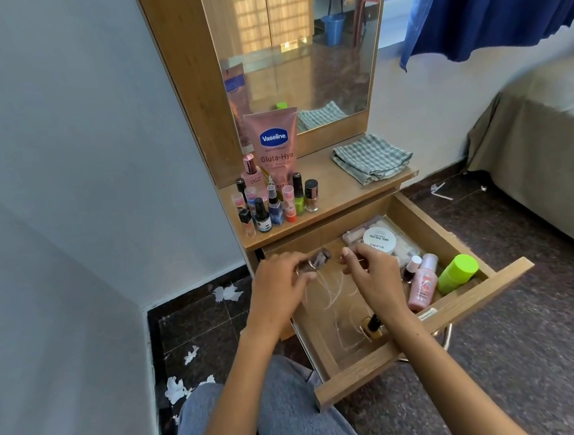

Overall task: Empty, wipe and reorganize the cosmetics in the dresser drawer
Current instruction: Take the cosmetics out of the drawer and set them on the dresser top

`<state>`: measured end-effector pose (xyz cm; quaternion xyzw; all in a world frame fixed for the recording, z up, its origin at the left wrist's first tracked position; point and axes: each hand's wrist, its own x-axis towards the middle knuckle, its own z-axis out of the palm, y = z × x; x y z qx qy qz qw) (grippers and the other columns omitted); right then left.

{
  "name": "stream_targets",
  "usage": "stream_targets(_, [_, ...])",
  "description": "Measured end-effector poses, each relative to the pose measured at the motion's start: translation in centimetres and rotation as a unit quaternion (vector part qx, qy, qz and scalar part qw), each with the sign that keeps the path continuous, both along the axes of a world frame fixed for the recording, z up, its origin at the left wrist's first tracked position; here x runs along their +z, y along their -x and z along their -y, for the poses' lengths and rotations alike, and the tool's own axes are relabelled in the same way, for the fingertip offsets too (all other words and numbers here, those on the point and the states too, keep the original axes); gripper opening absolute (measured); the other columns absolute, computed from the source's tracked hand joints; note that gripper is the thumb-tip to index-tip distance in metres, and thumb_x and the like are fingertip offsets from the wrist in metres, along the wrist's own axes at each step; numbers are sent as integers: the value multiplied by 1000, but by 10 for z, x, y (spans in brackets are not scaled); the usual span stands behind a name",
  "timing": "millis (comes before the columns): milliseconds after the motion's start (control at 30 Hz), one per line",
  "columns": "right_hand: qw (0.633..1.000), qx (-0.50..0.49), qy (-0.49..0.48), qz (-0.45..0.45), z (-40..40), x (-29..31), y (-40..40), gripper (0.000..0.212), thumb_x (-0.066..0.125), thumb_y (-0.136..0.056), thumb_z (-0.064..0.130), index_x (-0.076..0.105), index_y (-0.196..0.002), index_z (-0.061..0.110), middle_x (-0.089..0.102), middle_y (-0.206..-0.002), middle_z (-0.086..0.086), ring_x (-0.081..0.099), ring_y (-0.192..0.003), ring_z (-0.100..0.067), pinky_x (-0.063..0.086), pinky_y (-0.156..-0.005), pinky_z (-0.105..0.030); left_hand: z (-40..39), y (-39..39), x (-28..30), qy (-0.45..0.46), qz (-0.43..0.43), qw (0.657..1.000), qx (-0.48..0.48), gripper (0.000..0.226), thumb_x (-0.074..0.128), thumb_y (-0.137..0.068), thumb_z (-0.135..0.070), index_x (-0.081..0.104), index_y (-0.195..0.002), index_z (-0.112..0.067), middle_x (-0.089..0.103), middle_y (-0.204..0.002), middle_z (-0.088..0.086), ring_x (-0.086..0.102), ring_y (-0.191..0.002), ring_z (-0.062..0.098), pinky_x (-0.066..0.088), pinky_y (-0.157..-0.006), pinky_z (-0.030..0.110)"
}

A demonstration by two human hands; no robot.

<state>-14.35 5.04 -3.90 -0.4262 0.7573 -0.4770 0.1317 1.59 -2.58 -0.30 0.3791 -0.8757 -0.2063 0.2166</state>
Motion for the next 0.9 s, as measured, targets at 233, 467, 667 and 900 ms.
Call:
stream_targets(233, [992,112,16,-55,-1,4,-11,19,58,-94,33,67,-84,20,65,-70,10,62,-67,-4,54,-63,-32,-12,-20,-5,-56,-311,935,163,28,61,-92,-22,60,-119,-14,66,-109,-11,58,-102,-8,47,-87,13])
stream_targets(467, [990,117,-24,-70,1,-1,-8,19,57,-92,34,66,-82,21,65,-70,9,63,-68,-4,56,-67,-35,12,-19,-15,10,-285,928,239,27,56,-95,-21,53,-121,-13,62,-113,-3,58,-108,11,47,-89,25])
stream_targets(667, [989,124,-41,-71,2,-6,-6,15,58,-92,32,65,-80,24,68,-73,9,64,-70,-2,56,-69,-36,25,-11,-24,48,-266,930,251,21,56,-95,-15,52,-115,-9,62,-105,2,59,-102,19,50,-83,31])
stream_targets(900, [987,132,-50,-70,3,-5,-6,12,60,-92,29,66,-83,25,68,-74,11,65,-72,-2,56,-71,-34,39,1,-23,54,-248,932,258,18,55,-95,-15,49,-110,-6,63,-101,8,59,-99,24,54,-78,38])
